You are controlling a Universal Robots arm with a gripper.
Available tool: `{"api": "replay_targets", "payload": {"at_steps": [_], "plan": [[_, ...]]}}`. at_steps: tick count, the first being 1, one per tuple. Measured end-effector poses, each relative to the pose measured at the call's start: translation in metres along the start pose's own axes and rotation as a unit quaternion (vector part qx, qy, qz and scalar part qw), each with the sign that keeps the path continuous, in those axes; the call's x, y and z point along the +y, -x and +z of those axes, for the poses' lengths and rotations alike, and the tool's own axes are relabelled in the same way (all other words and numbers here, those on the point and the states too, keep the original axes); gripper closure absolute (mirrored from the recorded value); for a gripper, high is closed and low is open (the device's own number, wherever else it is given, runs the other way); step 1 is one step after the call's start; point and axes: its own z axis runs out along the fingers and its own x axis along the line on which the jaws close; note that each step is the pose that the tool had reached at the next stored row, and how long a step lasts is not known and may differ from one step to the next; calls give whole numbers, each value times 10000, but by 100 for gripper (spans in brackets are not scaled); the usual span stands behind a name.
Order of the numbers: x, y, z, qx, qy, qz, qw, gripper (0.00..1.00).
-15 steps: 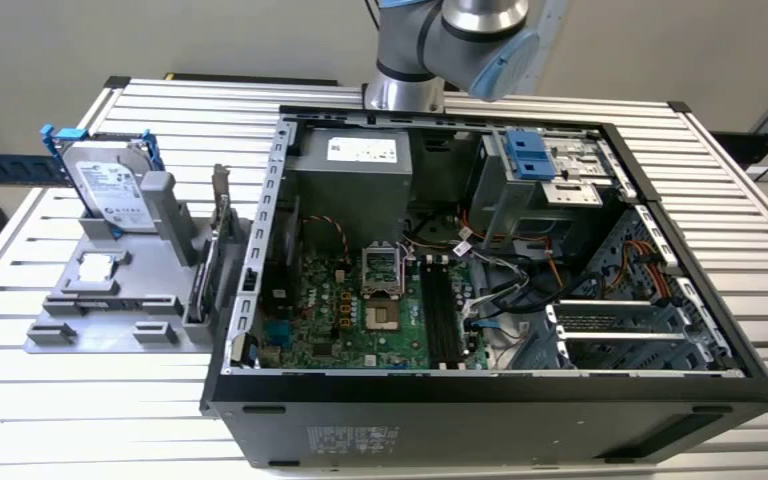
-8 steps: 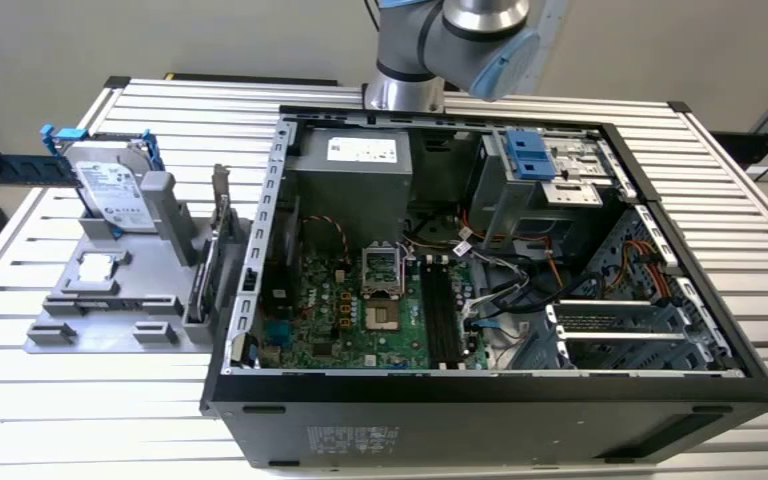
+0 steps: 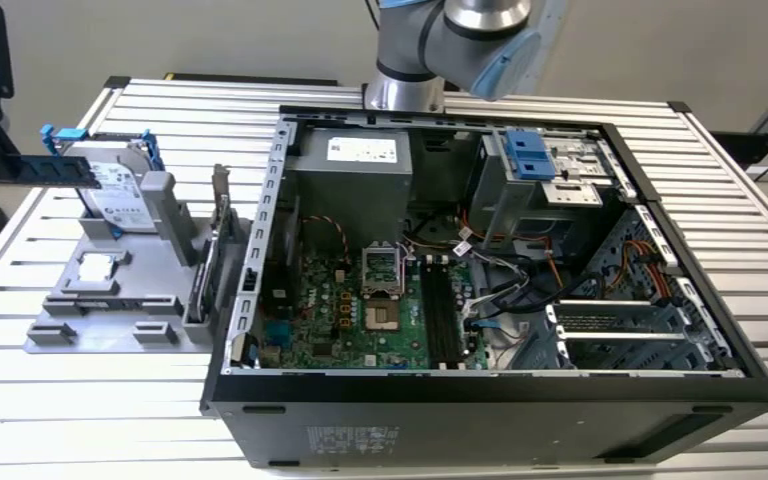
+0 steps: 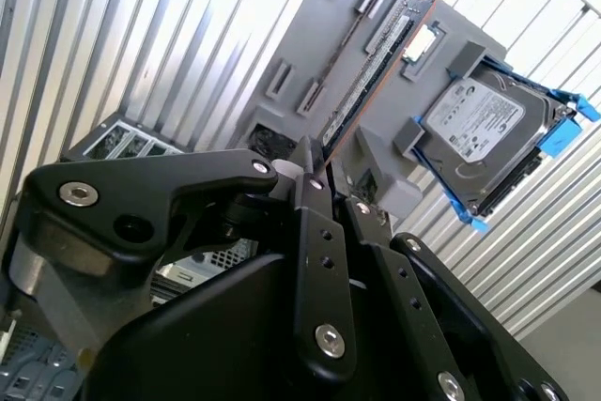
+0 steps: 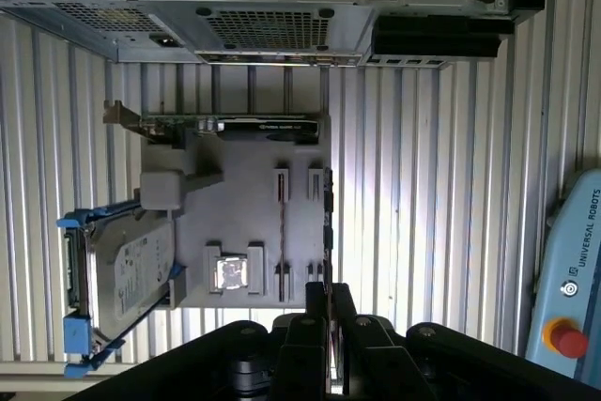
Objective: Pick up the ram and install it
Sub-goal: 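Pick up the ram and move it above insertion slot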
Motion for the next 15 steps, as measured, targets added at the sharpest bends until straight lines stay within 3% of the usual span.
{"api": "replay_targets", "payload": {"at_steps": [15], "plan": [[240, -3, -3, 0, 0, 0, 10000, 100]]}}
